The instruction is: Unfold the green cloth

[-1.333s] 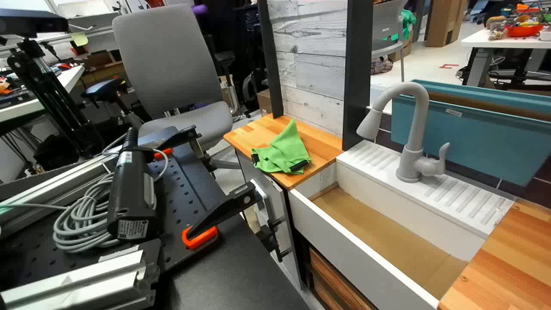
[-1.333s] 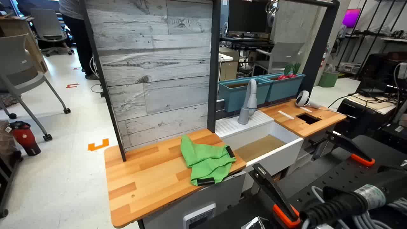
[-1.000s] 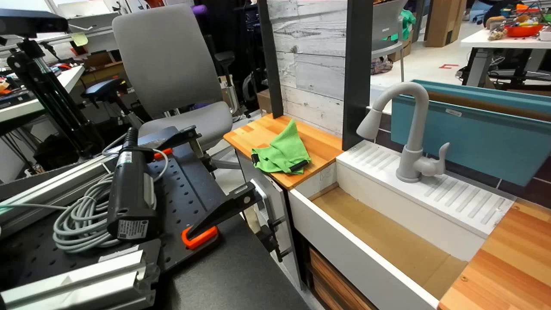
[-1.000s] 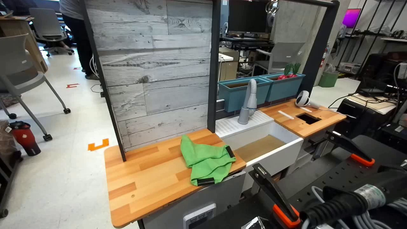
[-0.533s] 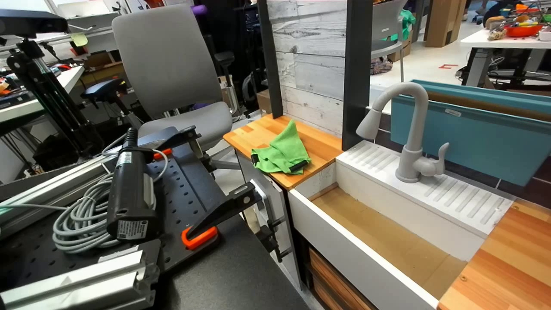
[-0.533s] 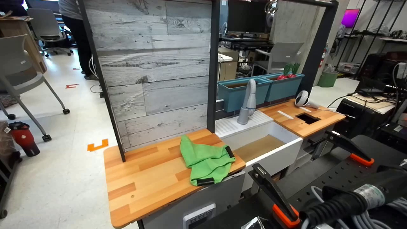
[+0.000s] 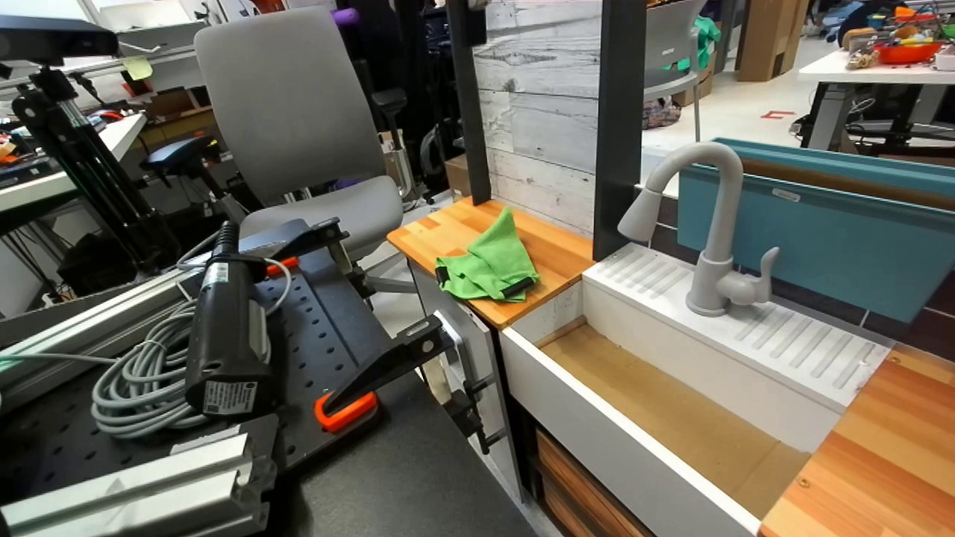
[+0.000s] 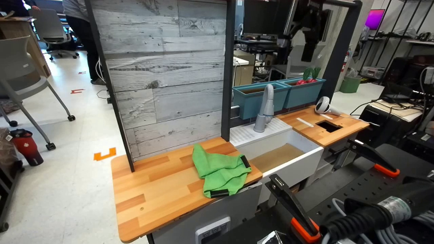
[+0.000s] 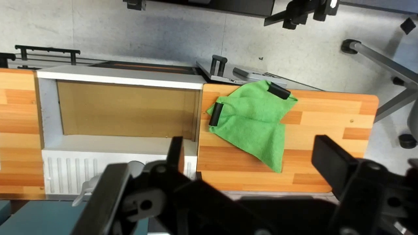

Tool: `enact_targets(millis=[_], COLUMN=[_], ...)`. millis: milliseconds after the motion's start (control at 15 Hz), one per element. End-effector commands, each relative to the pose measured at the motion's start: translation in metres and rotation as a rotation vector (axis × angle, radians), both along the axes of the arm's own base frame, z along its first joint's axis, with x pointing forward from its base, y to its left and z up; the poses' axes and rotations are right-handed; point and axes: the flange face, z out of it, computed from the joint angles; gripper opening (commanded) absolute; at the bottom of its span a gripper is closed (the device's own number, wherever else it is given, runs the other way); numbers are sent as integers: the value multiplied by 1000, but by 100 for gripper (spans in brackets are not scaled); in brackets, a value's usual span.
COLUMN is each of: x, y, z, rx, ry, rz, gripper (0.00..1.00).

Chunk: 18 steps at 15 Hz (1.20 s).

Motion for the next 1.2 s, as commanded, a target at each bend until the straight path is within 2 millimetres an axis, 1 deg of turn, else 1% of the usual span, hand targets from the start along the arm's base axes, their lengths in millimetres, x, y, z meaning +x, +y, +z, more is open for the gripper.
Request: enact_targets(millis=[0, 333, 400, 533, 667, 800, 1133], x=[3, 8, 8, 10, 13, 19, 37], y=[0, -1, -1, 3, 8, 12, 13], z=[-5, -1, -5, -24, -47, -78, -162], rx=[-1, -1, -25, -42, -58, -73, -84], ry=[8, -3, -43, -66, -93, -92, -14], rz=[-1, -3, -18, -23, -19, -10, -20], gripper=[100, 100, 100, 100, 100, 100, 100])
